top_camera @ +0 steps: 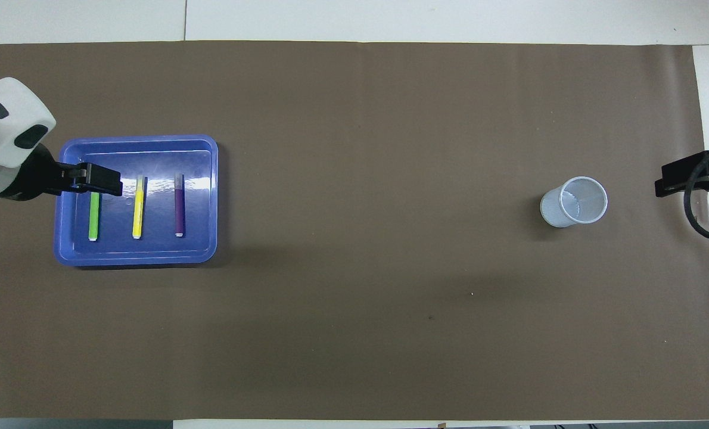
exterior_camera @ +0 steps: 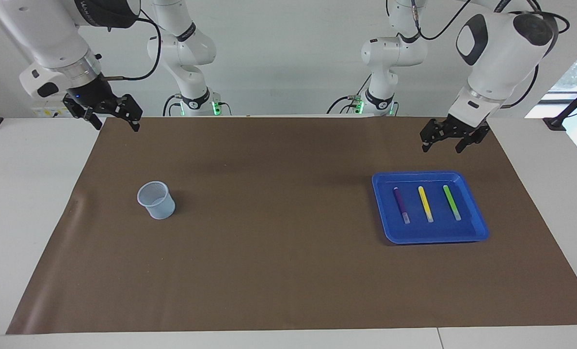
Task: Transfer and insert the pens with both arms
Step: 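Reach the left gripper down to the purple pen in the blue tray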
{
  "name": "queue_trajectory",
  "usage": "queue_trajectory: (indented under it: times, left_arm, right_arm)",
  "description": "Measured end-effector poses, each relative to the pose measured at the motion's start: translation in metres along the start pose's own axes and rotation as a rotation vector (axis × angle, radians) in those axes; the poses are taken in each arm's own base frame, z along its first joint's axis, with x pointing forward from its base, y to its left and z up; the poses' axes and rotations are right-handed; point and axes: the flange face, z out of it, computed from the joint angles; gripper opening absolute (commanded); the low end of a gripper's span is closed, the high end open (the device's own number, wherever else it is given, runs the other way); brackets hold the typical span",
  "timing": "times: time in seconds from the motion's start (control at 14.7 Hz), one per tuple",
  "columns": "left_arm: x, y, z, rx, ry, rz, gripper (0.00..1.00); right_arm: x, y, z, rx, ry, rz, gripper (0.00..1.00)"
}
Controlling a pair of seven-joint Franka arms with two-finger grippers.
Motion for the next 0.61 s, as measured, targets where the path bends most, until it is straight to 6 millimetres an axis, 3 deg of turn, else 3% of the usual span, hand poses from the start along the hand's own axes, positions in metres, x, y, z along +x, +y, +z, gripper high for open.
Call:
queue_trajectory:
  times: [0.34,0.61]
  left_arm:
    - [0.007,0.004,0.092,-0.001,0.011,0.007,0.95]
    - [0.018,-0.002,0.157,-0.002,0.027,-0.002,0.88]
  right_arm:
    - [0.000,0.000,0.002,0.063,-0.007,0.007,1.00]
    - [-0.001,-0.003,0.016,0.073,-0.037,0.004,1.00]
